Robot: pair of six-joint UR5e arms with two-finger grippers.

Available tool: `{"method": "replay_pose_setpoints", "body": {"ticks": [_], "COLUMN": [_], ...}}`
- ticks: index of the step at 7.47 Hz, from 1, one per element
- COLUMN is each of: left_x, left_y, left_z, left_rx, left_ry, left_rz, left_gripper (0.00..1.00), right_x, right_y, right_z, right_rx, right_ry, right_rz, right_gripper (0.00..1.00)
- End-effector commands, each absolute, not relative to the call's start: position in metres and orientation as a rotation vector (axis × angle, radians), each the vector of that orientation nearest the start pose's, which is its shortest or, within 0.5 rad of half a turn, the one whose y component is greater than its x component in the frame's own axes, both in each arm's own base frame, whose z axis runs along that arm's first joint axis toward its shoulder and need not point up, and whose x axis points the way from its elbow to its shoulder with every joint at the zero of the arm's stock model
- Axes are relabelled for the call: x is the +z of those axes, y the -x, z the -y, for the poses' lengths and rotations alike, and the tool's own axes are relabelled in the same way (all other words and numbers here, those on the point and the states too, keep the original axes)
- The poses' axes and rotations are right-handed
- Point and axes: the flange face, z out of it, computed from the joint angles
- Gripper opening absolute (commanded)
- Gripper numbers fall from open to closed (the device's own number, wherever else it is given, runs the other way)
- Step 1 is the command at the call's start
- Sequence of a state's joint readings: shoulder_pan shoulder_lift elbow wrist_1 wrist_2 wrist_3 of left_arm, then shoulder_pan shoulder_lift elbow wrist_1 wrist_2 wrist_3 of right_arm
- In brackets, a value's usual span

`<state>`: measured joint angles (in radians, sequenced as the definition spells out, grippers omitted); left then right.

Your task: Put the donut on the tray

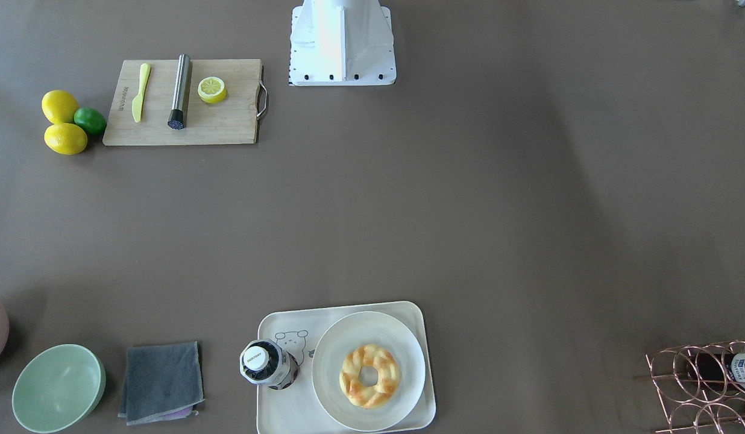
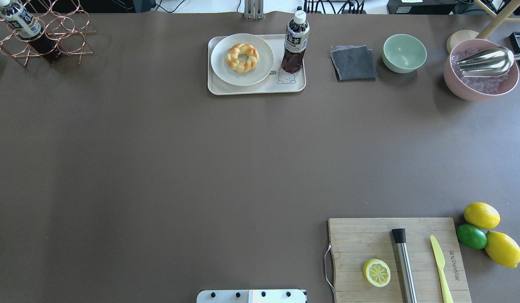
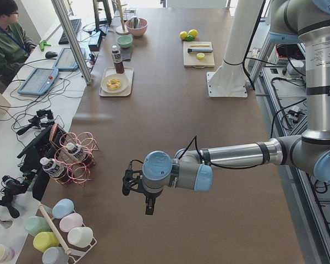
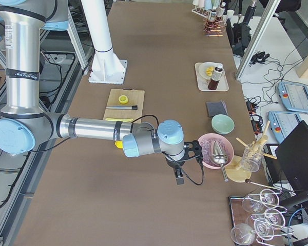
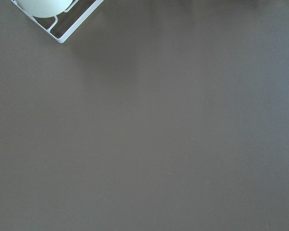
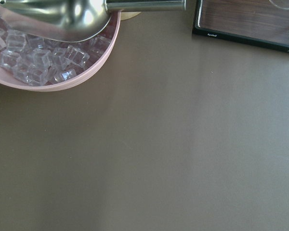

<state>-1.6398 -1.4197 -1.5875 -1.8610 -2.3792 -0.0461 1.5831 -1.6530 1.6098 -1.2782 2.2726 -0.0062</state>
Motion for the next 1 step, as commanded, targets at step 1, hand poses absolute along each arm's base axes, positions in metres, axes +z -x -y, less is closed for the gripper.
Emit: {"method": "replay_pose_setpoints", "body": {"ticks": [1], "left_x": [0.6881], "left_y": [0.0905], "left_z": [0.4283], "left_rx": [-0.045], "left_ry": [-0.155], "left_rz": [-0.804], "left_gripper": [0.99], "right_x": [0.6539], "right_y": [-0.0747], "right_z": [0.4697], "right_rx": [-0.081], "right_ry": [-0.243], "right_rz": [0.697], "right_gripper": [1.00]}}
